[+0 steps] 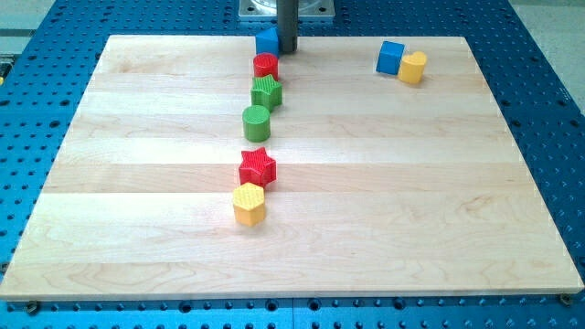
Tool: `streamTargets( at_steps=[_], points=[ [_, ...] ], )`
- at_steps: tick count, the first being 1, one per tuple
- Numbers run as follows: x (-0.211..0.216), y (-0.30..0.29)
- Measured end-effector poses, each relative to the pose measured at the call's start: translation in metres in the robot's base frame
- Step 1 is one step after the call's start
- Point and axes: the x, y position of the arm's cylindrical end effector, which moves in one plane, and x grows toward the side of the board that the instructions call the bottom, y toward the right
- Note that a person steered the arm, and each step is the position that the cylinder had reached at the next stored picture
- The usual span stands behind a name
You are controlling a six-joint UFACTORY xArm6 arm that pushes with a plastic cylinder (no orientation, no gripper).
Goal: Move the blue cube to the bottom right of the hexagon
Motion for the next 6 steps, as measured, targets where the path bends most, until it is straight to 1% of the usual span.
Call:
streamTargets(
  at_steps=[2, 3, 4, 5, 6],
  points=[
    [0.002, 0.155],
    [0.045, 0.151],
    [0.054, 0.152],
    [0.056, 0.164],
    [0.12, 0.169]
  ],
)
